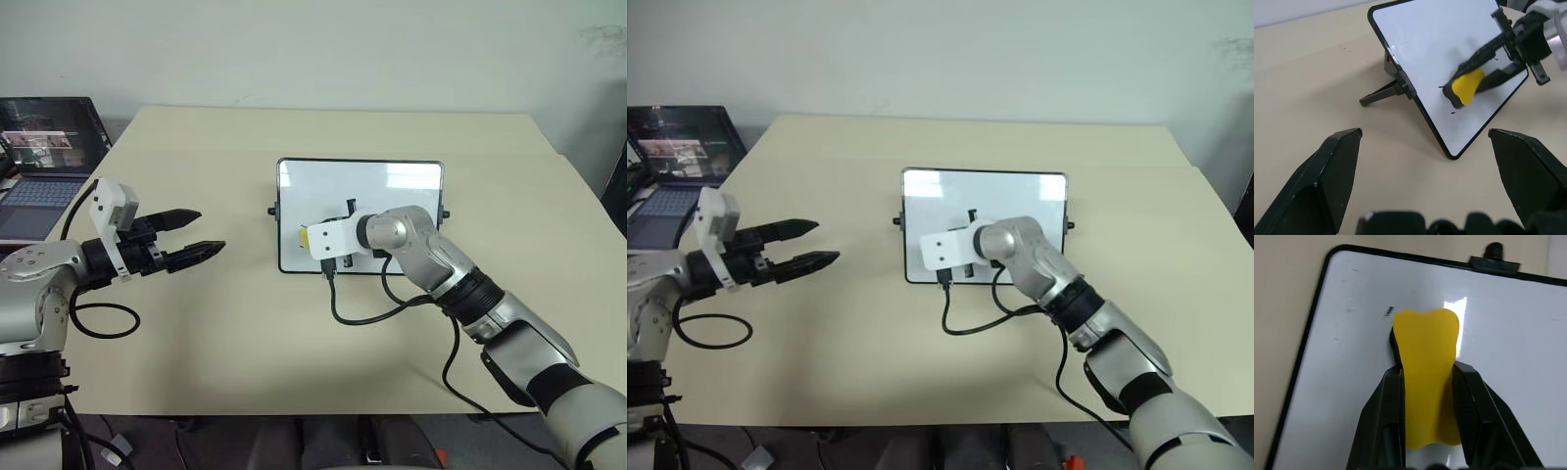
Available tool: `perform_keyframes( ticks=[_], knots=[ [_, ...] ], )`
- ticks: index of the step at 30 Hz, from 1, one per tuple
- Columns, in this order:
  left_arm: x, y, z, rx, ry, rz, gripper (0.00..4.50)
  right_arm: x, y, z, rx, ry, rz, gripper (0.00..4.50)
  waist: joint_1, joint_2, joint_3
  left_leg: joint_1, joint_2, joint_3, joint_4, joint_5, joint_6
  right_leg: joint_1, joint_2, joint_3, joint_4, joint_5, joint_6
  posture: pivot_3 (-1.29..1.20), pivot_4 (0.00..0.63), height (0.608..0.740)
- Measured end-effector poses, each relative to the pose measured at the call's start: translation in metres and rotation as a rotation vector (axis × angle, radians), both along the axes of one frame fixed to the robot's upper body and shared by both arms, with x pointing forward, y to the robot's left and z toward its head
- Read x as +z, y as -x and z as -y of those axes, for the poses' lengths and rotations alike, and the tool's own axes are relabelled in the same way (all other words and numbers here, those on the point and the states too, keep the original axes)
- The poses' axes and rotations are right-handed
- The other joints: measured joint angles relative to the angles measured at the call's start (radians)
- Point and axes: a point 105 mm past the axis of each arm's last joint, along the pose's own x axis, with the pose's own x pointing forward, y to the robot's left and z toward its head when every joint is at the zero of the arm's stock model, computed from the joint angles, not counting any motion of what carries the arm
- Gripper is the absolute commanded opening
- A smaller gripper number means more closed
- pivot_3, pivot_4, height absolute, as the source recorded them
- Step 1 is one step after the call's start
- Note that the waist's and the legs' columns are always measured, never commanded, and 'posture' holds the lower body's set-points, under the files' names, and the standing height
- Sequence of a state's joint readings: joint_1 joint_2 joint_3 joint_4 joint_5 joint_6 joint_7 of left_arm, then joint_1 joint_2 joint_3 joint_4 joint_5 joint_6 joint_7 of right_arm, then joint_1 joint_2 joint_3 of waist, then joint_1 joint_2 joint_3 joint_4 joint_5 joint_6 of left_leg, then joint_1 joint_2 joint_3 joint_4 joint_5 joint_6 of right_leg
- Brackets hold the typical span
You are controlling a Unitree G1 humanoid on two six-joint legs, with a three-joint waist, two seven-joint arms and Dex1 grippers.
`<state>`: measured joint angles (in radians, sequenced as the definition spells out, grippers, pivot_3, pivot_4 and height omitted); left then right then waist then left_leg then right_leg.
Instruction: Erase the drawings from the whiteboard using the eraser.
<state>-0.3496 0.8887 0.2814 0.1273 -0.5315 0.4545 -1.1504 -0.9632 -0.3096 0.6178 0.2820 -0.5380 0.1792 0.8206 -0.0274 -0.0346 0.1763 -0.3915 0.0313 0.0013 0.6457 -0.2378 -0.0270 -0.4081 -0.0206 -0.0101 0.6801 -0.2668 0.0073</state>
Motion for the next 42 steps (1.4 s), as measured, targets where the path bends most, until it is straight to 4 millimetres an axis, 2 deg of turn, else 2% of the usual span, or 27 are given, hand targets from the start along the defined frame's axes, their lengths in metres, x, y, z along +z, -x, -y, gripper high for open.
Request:
perform_keyframes(
  ticks=[7, 14, 19, 26, 31, 38, 42],
  knots=[
    [0.002, -0.001, 0.001, -0.003, 0.0, 0.005, 4.5, 0.029, -0.02, 0.007, -0.09, -0.045, 0.12, 0.98, 0.0, 0.0, 0.0, 0.0, 0.0, 0.0, 0.0, 0.0, 0.0, 0.0, 0.0, 0.0, 0.0, 0.0, -0.001, 0.0, 0.15, 0.74],
    [0.003, -0.002, 0.001, -0.005, 0.001, 0.01, 4.5, 0.03, -0.021, 0.006, -0.098, -0.059, 0.117, 0.98, -0.001, 0.0, 0.0, 0.0, 0.0, 0.0, 0.0, 0.0, 0.0, 0.0, 0.0, 0.0, 0.0, 0.0, -0.001, 0.0, 0.15, 0.74],
    [0.002, -0.002, 0.0, -0.004, 0.005, 0.002, 4.5, 0.016, -0.009, 0.003, -0.06, -0.04, 0.052, 0.98, -0.002, 0.0, 0.0, 0.0, 0.0, 0.0, -0.001, 0.0, 0.0, 0.0, 0.0, 0.0, 0.0, -0.001, -0.002, 0.0, 0.15, 0.74],
    [0.001, -0.002, -0.001, -0.005, 0.008, -0.003, 4.5, -0.021, 0.022, -0.01, 0.036, 0.035, -0.094, 0.98, -0.002, 0.0, 0.0, 0.0, 0.001, 0.0, -0.001, 0.0, 0.0, -0.001, 0.0, -0.001, 0.0, -0.001, -0.002, 0.0, 0.15, 0.74],
    [0.001, -0.002, -0.001, -0.006, 0.008, -0.003, 4.5, -0.046, 0.042, -0.011, 0.088, 0.1, -0.183, 0.98, -0.002, 0.0, 0.0, -0.001, 0.001, 0.0, -0.001, 0.0, 0.0, -0.001, 0.0, 0.0, -0.001, -0.001, -0.002, 0.0, 0.15, 0.74],
    [0.0, -0.001, -0.001, -0.006, 0.007, -0.004, 4.5, -0.04, 0.035, -0.02, 0.059, 0.071, -0.161, 0.98, -0.002, 0.0, 0.001, -0.001, 0.001, 0.0, -0.001, 0.0, 0.0, -0.002, 0.0, -0.001, 0.0, -0.001, -0.002, 0.0, 0.15, 0.74],
    [0.001, -0.001, -0.001, -0.007, 0.007, -0.004, 4.5, -0.019, 0.021, -0.024, 0.021, 0.038, -0.101, 0.98, -0.003, 0.0, 0.001, -0.002, 0.001, 0.0, -0.001, 0.0, 0.0, -0.002, 0.0, -0.001, 0.0, -0.001, -0.002, 0.0, 0.15, 0.74]
  ],
)
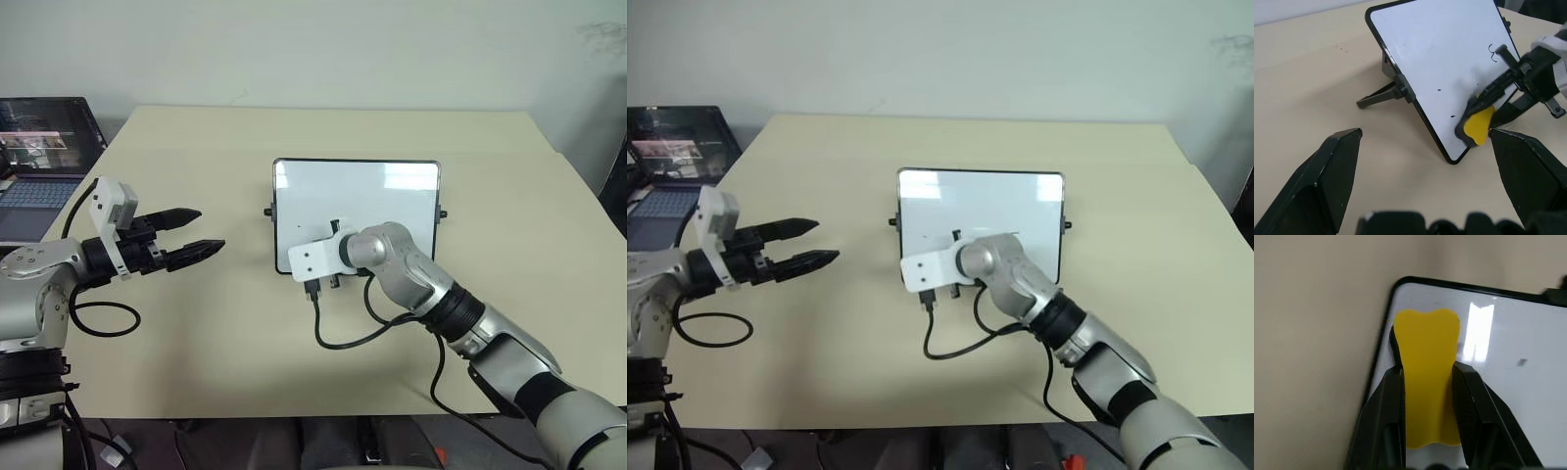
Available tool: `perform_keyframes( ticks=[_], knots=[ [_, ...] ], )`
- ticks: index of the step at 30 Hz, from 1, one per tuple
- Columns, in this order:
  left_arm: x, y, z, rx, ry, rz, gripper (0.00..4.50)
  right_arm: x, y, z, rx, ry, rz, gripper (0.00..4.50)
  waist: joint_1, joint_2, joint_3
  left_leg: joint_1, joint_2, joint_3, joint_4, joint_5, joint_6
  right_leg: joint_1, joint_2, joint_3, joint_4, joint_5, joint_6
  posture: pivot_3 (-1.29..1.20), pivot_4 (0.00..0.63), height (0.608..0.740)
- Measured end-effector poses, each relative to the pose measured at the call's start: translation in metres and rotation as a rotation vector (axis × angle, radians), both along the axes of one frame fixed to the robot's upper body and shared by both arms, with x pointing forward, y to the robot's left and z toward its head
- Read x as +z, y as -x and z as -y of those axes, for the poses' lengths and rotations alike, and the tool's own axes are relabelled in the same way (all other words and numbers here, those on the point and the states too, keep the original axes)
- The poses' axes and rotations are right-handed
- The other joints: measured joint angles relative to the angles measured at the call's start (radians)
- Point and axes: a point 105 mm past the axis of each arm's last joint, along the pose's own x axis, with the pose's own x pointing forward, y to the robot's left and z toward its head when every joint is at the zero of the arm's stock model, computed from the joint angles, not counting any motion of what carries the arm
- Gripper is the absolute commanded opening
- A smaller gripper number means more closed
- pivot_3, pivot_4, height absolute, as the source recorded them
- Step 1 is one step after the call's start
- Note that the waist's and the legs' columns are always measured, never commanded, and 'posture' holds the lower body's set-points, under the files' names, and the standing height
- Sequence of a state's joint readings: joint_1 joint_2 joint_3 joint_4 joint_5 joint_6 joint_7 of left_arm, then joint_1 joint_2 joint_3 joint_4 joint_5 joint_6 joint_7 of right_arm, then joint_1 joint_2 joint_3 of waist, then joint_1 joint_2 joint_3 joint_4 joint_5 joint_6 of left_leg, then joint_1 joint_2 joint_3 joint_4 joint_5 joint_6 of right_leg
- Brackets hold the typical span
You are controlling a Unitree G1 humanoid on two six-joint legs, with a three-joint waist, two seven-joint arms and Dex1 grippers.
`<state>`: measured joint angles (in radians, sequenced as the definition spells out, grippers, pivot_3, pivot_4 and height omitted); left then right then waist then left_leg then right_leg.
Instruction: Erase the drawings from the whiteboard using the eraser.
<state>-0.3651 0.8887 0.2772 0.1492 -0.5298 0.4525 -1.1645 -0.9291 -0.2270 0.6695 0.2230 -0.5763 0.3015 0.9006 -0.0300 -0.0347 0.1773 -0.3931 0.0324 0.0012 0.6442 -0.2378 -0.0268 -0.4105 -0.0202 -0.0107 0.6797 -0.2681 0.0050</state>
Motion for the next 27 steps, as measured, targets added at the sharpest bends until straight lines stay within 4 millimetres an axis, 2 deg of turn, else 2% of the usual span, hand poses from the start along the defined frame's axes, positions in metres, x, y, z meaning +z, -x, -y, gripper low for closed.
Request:
perform_keyframes(
  ticks=[3, 7, 13, 17, 23, 27],
  knots=[
    [0.0, 0.0, 0.0, 0.001, 0.0, 0.0, 4.5, 0.013, -0.007, 0.002, -0.027, -0.014, 0.03, 0.98, 0.002, 0.0, 0.0, -0.002, 0.0, 0.0, 0.0, 0.0, 0.0, -0.001, 0.0, 0.0, 0.0, 0.0, 0.0, 0.0, 0.15, 0.74],
    [0.003, -0.002, 0.001, -0.002, -0.001, 0.008, 4.5, 0.02, -0.011, 0.0, -0.039, -0.018, 0.058, 0.98, 0.001, 0.0, 0.0, -0.004, 0.0, 0.0, 0.0, 0.0, 0.0, -0.003, 0.0, 0.0, 0.0, 0.001, -0.001, 0.0, 0.15, 0.74],
    [0.004, -0.003, 0.003, -0.008, -0.002, 0.014, 4.5, 0.045, -0.03, 0.001, -0.097, -0.053, 0.184, 0.98, 0.001, 0.0, 0.0, -0.004, 0.0, 0.0, 0.0, 0.0, 0.0, -0.003, 0.0, 0.0, 0.0, 0.002, -0.003, 0.0, 0.15, 0.74],
    [0.006, -0.004, 0.003, -0.011, -0.003, 0.021, 4.5, 0.052, -0.036, 0.003, -0.124, -0.085, 0.224, 0.98, 0.001, 0.0, 0.0, -0.004, -0.001, 0.0, 0.0, 0.0, 0.0, -0.003, 0.0, 0.0, 0.0, 0.002, -0.003, 0.0, 0.15, 0.74],
    [0.005, -0.004, 0.004, -0.013, -0.003, 0.016, 4.5, 0.05, -0.035, 0.007, -0.116, -0.067, 0.203, 0.98, 0.003, 0.0, 0.0, -0.004, -0.001, 0.0, 0.0, 0.0, 0.0, -0.003, 0.0, 0.0, 0.0, 0.002, -0.003, 0.0, 0.15, 0.74],
    [0.005, -0.005, 0.004, -0.013, -0.001, 0.014, 4.5, 0.039, -0.028, 0.017, -0.094, -0.028, 0.156, 0.98, 0.003, -0.001, 0.0, -0.004, -0.001, 0.0, 0.0, 0.0, 0.0, -0.003, 0.0, 0.0, 0.0, 0.0, 0.0, 0.0, 0.15, 0.74]
  ],
)
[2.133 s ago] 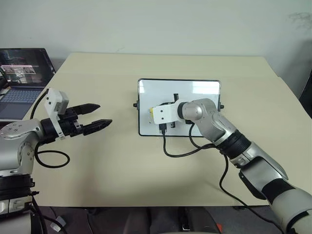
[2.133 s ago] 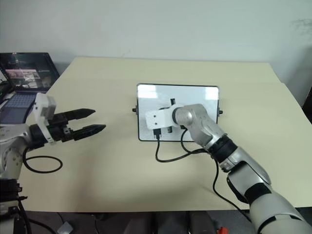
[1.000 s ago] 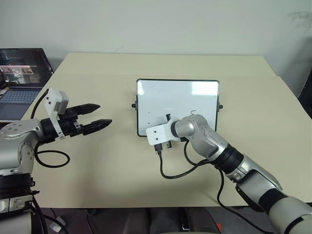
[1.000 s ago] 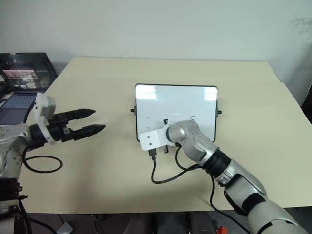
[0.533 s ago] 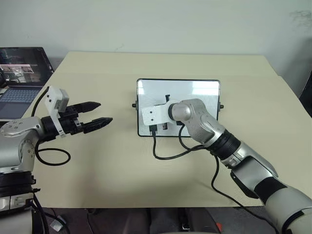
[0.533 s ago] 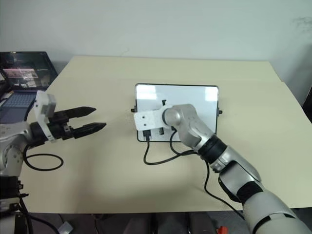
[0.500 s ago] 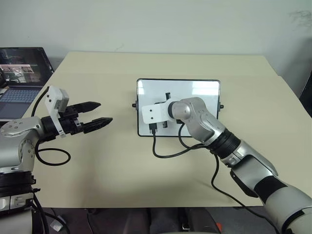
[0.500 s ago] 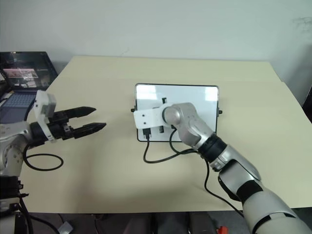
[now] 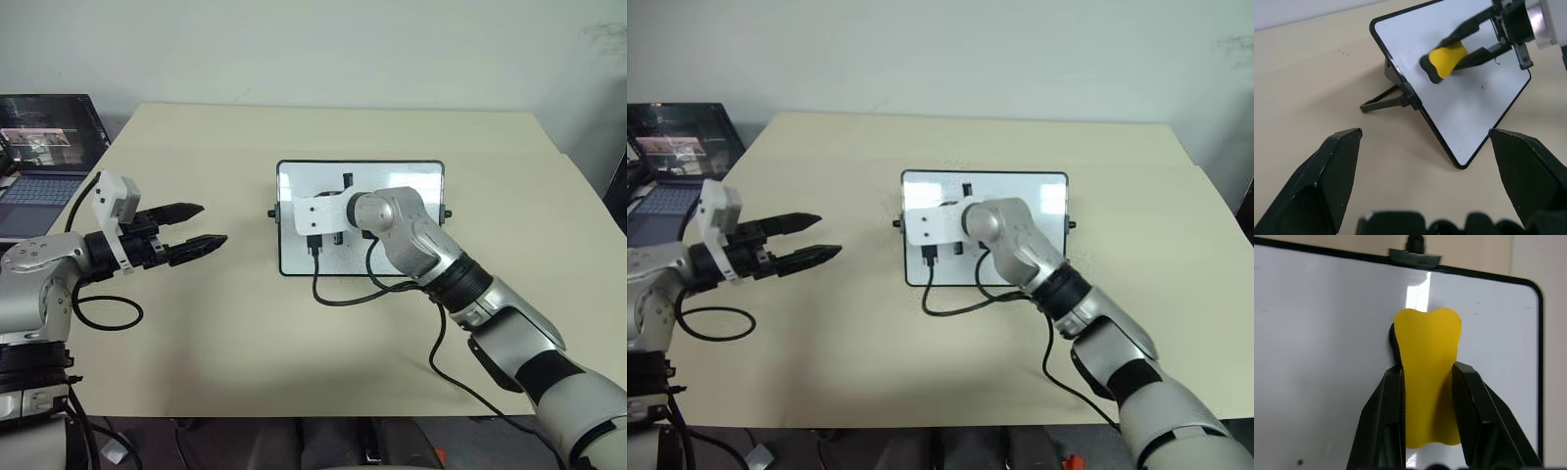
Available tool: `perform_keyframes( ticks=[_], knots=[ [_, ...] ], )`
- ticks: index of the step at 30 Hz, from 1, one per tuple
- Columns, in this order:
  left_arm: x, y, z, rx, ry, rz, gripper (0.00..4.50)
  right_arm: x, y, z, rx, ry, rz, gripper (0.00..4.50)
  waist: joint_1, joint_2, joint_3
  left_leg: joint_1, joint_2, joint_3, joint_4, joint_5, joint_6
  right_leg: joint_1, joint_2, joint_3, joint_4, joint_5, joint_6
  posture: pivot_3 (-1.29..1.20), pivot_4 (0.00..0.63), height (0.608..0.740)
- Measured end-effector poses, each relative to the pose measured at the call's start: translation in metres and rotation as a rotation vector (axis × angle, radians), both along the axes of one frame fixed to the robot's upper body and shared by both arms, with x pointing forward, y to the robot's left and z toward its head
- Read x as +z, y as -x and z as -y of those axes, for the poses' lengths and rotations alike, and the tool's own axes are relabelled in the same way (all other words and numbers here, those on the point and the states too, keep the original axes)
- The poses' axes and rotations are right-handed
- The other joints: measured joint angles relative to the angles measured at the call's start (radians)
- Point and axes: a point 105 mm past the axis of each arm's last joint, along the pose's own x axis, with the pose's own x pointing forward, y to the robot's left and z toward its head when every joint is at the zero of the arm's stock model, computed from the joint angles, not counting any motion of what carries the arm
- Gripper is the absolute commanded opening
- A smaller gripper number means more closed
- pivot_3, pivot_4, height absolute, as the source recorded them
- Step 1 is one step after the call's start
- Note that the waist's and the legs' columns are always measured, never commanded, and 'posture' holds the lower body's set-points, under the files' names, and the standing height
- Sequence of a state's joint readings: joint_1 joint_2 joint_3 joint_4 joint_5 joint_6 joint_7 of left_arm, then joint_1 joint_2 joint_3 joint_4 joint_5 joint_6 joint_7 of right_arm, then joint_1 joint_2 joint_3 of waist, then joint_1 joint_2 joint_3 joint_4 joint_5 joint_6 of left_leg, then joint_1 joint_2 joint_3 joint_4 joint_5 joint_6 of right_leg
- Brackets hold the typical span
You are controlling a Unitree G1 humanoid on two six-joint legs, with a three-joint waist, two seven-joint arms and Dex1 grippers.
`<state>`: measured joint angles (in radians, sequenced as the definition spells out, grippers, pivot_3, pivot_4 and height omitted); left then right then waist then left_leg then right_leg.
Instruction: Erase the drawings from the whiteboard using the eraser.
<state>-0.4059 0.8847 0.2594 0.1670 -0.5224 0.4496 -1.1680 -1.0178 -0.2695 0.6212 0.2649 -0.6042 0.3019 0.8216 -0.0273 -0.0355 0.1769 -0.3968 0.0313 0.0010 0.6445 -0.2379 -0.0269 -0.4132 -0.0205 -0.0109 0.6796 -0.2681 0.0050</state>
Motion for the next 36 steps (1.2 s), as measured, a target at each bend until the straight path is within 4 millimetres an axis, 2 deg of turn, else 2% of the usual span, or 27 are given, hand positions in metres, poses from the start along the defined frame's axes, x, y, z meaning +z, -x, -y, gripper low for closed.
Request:
perform_keyframes(
  ticks=[8, 14, 15, 24, 34, 36],
  knots=[
    [-0.003, -0.002, 0.004, -0.011, -0.005, -0.012, 4.5, -0.017, 0.008, 0.018, 0.002, 0.034, -0.067, 0.98, 0.001, 0.0, 0.0, 0.002, 0.0, -0.001, 0.0, 0.0, 0.0, 0.003, 0.0, -0.001, 0.0, 0.0, 0.0, 0.0, 0.15, 0.74],
    [0.0, -0.004, 0.005, -0.016, -0.009, -0.003, 4.5, -0.038, 0.017, 0.036, -0.009, 0.045, -0.1, 0.98, 0.008, -0.005, -0.003, 0.01, -0.001, -0.001, 0.0, 0.0, 0.0, 0.009, -0.001, -0.001, -0.001, -0.001, -0.001, 0.0, 0.15, 0.74],
    [-0.001, -0.005, 0.005, -0.014, -0.007, -0.005, 4.5, -0.041, 0.018, 0.038, -0.01, 0.046, -0.108, 0.98, 0.009, -0.005, -0.003, 0.012, 0.0, 0.0, 0.0, 0.0, 0.0, 0.01, -0.002, 0.0, -0.001, -0.003, -0.005, 0.0, 0.15, 0.74],
    [0.001, -0.006, 0.005, -0.027, -0.005, -0.008, 4.5, -0.067, 0.035, 0.049, -0.007, 0.028, -0.226, 0.98, 0.009, -0.01, -0.006, 0.016, 0.0, 0.0, 0.0, 0.0, 0.0, 0.01, -0.002, 0.0, -0.001, -0.004, -0.006, 0.0, 0.15, 0.74],
    [0.001, -0.008, 0.005, -0.025, -0.013, -0.007, 4.5, -0.066, 0.034, 0.053, -0.021, 0.013, -0.26, 0.98, 0.016, -0.01, -0.006, 0.015, 0.0, 0.0, 0.0, 0.0, 0.0, 0.009, -0.002, 0.0, -0.001, -0.004, -0.006, 0.0, 0.15, 0.74],
    [0.003, -0.008, 0.006, -0.027, -0.014, -0.003, 4.5, -0.062, 0.035, 0.06, -0.047, -0.008, -0.293, 0.98, 0.023, -0.009, -0.005, 0.014, 0.0, 0.0, 0.0, 0.0, 0.0, 0.009, -0.002, 0.0, -0.001, -0.004, -0.006, 0.0, 0.15, 0.74]
  ],
)
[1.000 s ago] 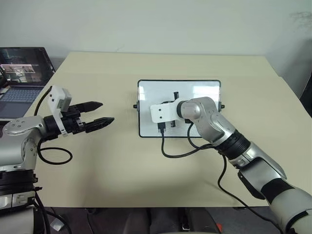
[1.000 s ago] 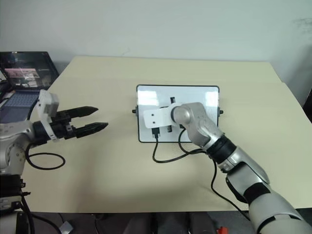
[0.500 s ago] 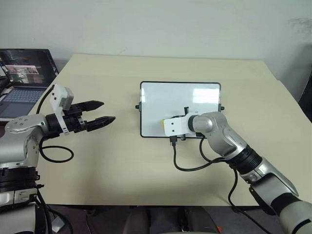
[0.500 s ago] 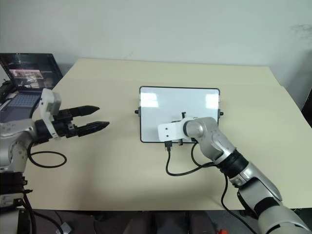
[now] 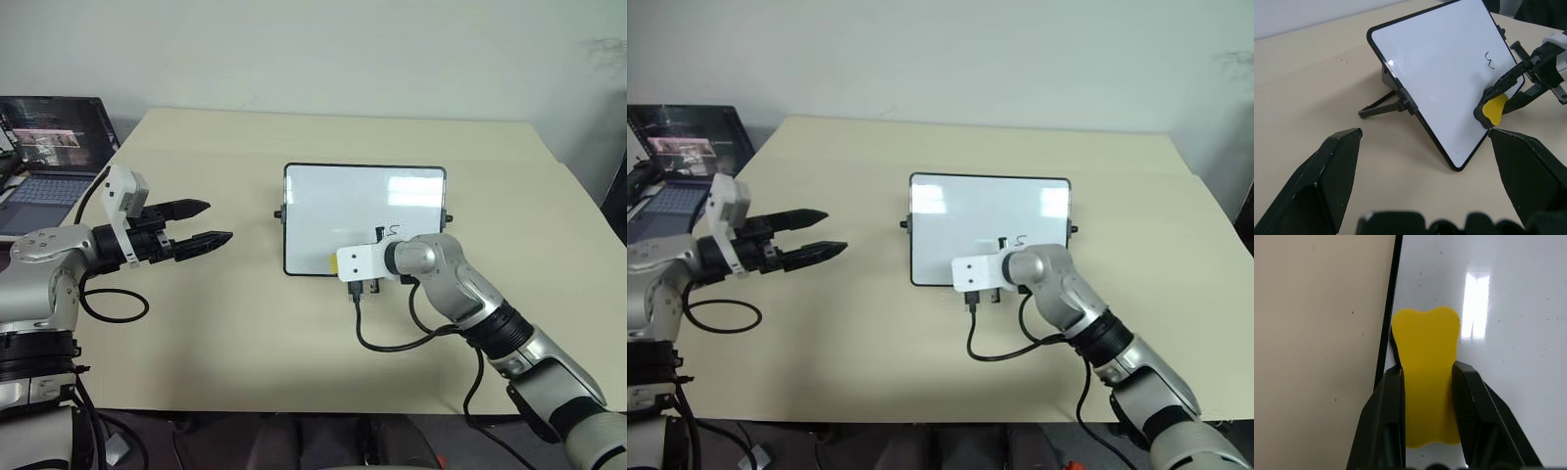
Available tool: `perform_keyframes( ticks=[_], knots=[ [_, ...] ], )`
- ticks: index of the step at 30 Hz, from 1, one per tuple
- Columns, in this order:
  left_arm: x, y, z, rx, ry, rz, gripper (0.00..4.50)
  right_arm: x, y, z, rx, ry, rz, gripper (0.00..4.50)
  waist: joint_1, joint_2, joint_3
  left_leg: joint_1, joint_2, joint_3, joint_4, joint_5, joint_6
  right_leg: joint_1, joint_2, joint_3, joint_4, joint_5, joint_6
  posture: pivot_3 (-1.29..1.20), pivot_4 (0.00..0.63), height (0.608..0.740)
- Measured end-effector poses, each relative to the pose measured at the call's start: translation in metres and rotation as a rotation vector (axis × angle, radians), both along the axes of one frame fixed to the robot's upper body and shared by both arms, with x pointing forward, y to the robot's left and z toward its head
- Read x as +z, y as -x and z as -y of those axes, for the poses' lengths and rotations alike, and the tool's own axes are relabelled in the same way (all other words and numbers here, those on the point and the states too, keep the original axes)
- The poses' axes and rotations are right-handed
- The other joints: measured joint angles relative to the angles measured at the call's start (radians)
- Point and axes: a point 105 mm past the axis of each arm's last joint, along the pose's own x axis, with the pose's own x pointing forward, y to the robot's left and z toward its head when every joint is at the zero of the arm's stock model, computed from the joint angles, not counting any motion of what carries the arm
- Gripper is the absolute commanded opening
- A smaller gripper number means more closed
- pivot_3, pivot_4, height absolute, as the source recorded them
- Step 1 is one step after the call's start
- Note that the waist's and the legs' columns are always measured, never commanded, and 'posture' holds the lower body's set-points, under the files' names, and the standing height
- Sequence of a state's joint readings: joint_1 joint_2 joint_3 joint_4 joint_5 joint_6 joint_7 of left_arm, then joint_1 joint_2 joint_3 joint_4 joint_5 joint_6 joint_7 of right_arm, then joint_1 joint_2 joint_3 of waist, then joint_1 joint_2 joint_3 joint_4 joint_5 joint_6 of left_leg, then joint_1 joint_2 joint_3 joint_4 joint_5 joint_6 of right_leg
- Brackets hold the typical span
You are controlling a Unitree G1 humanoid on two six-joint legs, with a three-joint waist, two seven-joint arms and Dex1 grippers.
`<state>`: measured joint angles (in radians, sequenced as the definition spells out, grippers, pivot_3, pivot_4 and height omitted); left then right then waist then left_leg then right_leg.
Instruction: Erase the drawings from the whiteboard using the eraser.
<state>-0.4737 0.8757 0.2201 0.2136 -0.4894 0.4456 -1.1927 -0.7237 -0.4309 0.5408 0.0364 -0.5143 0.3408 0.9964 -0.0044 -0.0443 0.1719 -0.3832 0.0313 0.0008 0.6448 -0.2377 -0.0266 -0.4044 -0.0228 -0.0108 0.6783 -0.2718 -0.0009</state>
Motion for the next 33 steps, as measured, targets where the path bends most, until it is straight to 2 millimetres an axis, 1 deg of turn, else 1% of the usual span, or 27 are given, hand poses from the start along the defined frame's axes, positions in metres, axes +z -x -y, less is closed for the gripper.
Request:
perform_keyframes(
  ticks=[1, 3, 4, 6, 9, 10, 12, 14, 18, 20, 23, 27, 30, 33],
  knots=[
    [0.001, 0.0, 0.0, 0.0, 0.0, 0.001, 4.5, 0.004, 0.001, 0.004, -0.014, -0.02, -0.018, 0.98, 0.003, 0.001, 0.001, -0.001, 0.0, 0.0, 0.0, 0.0, 0.0, 0.0, 0.0, 0.0, 0.0, 0.0, 0.0, 0.0, 0.15, 0.74],
    [0.002, -0.001, 0.0, 0.0, 0.001, 0.005, 4.5, 0.011, 0.004, 0.022, -0.072, -0.052, -0.068, 0.97, 0.009, 0.002, 0.003, -0.008, -0.001, 0.0, 0.0, 0.0, 0.0, -0.002, 0.0, -0.001, -0.001, 0.001, 0.001, 0.0, 0.15, 0.74],
    [0.001, -0.001, -0.001, 0.0, 0.002, 0.003, 4.5, 0.017, 0.006, 0.031, -0.107, -0.075, -0.086, 0.97, 0.01, 0.003, 0.003, -0.012, -0.001, -0.001, 0.0, 0.0, 0.0, -0.005, 0.0, -0.001, -0.001, 0.003, 0.005, 0.0, 0.15, 0.74],
    [0.0, -0.001, -0.002, 0.003, 0.006, -0.005, 4.5, 0.041, 0.007, 0.05, -0.18, -0.147, -0.078, 0.97, 0.007, 0.005, 0.005, -0.019, -0.001, 0.0, -0.001, 0.0, 0.0, -0.012, 0.0, -0.001, -0.001, 0.004, 0.006, 0.0, 0.15, 0.74],
    [0.0, -0.001, -0.002, -0.006, 0.006, -0.002, 4.5, 0.079, 0.006, 0.072, -0.263, -0.211, 0.018, 0.97, 0.0, 0.005, 0.005, -0.019, 0.0, 0.0, -0.003, -0.001, -0.001, -0.014, 0.001, -0.001, -0.002, 0.003, 0.005, 0.0, 0.15, 0.74],
    [0.0, -0.001, -0.002, -0.007, 0.006, -0.001, 4.5, 0.085, 0.006, 0.079, -0.29, -0.211, 0.039, 0.97, -0.002, 0.005, 0.005, -0.019, 0.0, 0.001, -0.005, -0.001, -0.001, -0.014, 0.001, -0.001, -0.002, 0.002, 0.004, 0.0, 0.15, 0.74],
    [0.001, -0.001, -0.001, -0.011, 0.006, 0.0, 4.5, 0.089, 0.005, 0.094, -0.35, -0.213, 0.056, 0.97, -0.005, 0.005, 0.005, -0.018, 0.0, 0.001, -0.007, -0.002, -0.001, -0.015, 0.001, -0.001, -0.002, 0.001, 0.003, 0.0, 0.15, 0.74],
    [0.001, 0.0, 0.0, -0.021, 0.009, 0.0, 4.5, 0.088, 0.006, 0.103, -0.39, -0.216, 0.05, 0.97, -0.005, 0.004, 0.005, -0.018, -0.001, 0.001, -0.009, -0.002, -0.001, -0.015, 0.001, -0.001, -0.002, 0.0, 0.003, 0.0, 0.15, 0.74],
    [0.004, 0.001, 0.002, -0.043, 0.016, 0.001, 4.5, 0.09, 0.008, 0.114, -0.427, -0.249, 0.049, 0.97, -0.006, 0.004, 0.005, -0.018, 0.0, 0.001, -0.01, -0.002, -0.001, -0.015, 0.002, -0.001, -0.003, -0.001, 0.004, 0.0, 0.15, 0.74],
    [0.007, 0.001, 0.004, -0.057, 0.018, 0.005, 4.5, 0.096, 0.008, 0.12, -0.441, -0.291, 0.07, 0.97, -0.005, 0.004, 0.005, -0.018, -0.001, 0.002, -0.01, -0.002, -0.001, -0.015, 0.002, 0.0, -0.003, -0.001, 0.005, 0.0, 0.15, 0.74],
    [0.01, 0.002, 0.007, -0.073, 0.02, 0.009, 4.5, 0.112, 0.005, 0.131, -0.476, -0.348, 0.148, 0.97, -0.006, 0.004, 0.005, -0.018, -0.001, 0.003, -0.01, -0.002, -0.001, -0.015, 0.002, 0.0, -0.003, -0.001, 0.005, 0.0, 0.15, 0.74],
    [0.008, 0.003, 0.012, -0.101, 0.018, -0.008, 4.5, 0.135, -0.003, 0.161, -0.586, -0.439, 0.28, 0.97, -0.004, 0.004, 0.005, -0.018, -0.001, 0.003, -0.01, -0.002, -0.002, -0.015, 0.002, 0.0, -0.003, -0.001, 0.004, 0.0, 0.15, 0.74],
    [0.009, 0.004, 0.014, -0.11, 0.018, -0.01, 4.5, 0.159, 0.001, 0.176, -0.605, -0.661, 0.328, 0.97, -0.005, 0.004, 0.005, -0.018, -0.001, 0.003, -0.01, -0.002, -0.002, -0.015, 0.003, 0.0, -0.002, -0.001, 0.004, 0.0, 0.15, 0.74],
    [0.009, 0.005, 0.014, -0.112, 0.018, -0.011, 4.5, 0.177, 0.01, 0.192, -0.619, -0.786, 0.361, 0.97, -0.004, 0.004, 0.005, -0.017, -0.001, 0.003, -0.01, -0.002, -0.002, -0.015, 0.003, 0.0, -0.002, 0.0, 0.003, 0.0, 0.15, 0.74]
  ],
)
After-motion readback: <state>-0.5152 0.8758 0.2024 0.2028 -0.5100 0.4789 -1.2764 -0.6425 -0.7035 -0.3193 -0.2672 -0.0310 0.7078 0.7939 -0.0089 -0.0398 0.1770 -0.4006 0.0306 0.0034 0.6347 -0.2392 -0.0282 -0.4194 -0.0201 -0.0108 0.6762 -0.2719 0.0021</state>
